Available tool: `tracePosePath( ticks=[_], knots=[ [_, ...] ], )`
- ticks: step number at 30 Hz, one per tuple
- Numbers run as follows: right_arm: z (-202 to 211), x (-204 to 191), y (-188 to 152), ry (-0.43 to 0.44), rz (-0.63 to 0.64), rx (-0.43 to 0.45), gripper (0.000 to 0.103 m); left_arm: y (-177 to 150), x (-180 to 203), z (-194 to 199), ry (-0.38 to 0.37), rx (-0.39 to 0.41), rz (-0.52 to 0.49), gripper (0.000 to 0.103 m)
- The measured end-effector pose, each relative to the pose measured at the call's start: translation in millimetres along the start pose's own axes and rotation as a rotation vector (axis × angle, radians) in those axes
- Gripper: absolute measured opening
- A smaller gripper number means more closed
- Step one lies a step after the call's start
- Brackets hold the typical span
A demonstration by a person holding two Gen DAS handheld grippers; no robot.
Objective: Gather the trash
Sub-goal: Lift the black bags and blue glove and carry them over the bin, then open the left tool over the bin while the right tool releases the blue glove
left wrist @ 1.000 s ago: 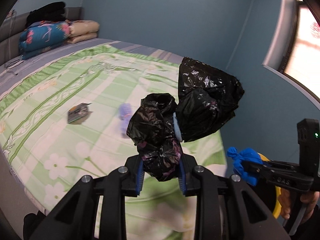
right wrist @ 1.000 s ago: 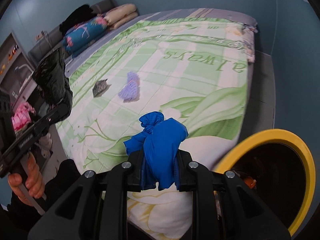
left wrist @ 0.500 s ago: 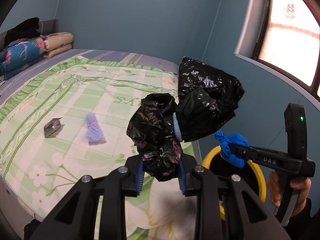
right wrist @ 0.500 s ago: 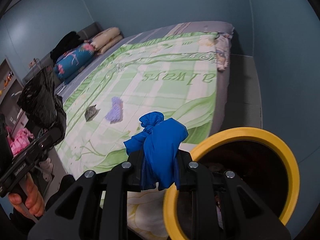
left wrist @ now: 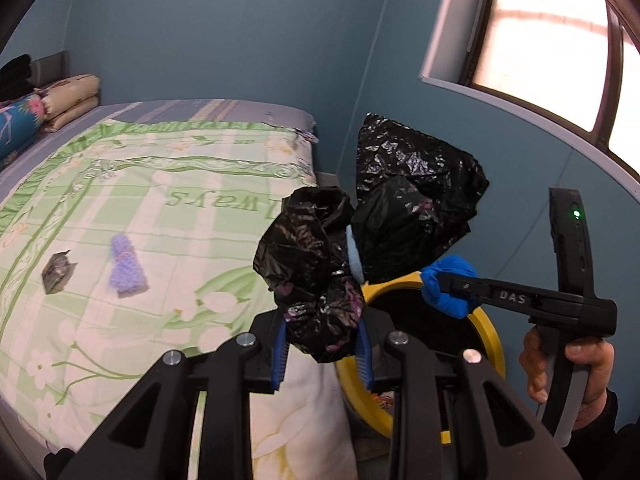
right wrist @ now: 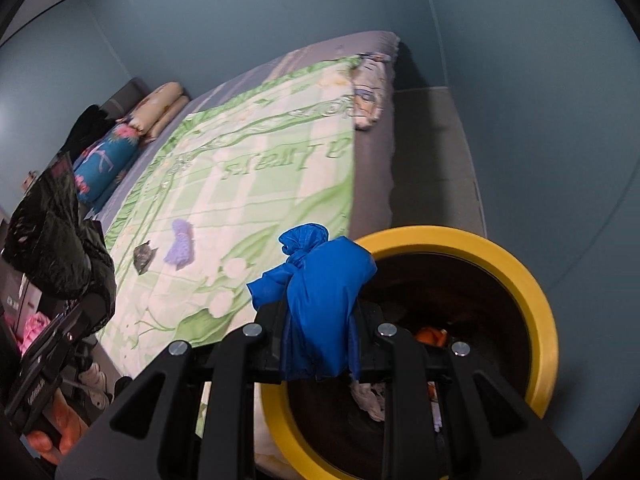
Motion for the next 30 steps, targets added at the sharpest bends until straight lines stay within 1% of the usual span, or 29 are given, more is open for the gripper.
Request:
tracePosePath(
  ticks=[3,7,13,17,21,26,30],
  knots=[
    [1,9,1,-0.012,-0.025,0.001,0.020,1,13,-10,-0.024,-0.018,-0.018,0.026],
    [-6,17,-1,-0.031,-0.053,-0.021,0.021,-1,26,-31,-0.069,-0.057,-0.022,0.026],
    [-21,35,-11,-0.078,-0.107,-0.087,0.021,-7,33,-65,-0.152,-0.128,-0.018,0.026],
    [-27,45,-20,-0.113,-0.130,-0.117,0.021,-11,40,-85,-0.173,-0.171,-0.020,0.026],
    [-27,53,-21,-0.154,-0.141,-0.114,0.021,-20,43,-107,-0.218,-0.235,0.000,0.026],
    [-28,65,-20,-0.173,-0.174,-0.109,0.023,-27,44,-120,-0.228,-0.268,0.011,0.026],
    [-29,76,-21,-0.181,-0.207,-0.118,0.025,-29,44,-123,-0.227,-0.264,0.006,0.028]
  ],
)
Point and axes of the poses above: each gripper's, at about its wrist camera, not at the fingertips, and z roughly against the way its jaws point, x to its right, y to its top, the point moved 1 cm from there along -z, roughly the way its jaws point, and after that the axes turned 9 degrees about -z, right-handed, at the moved point
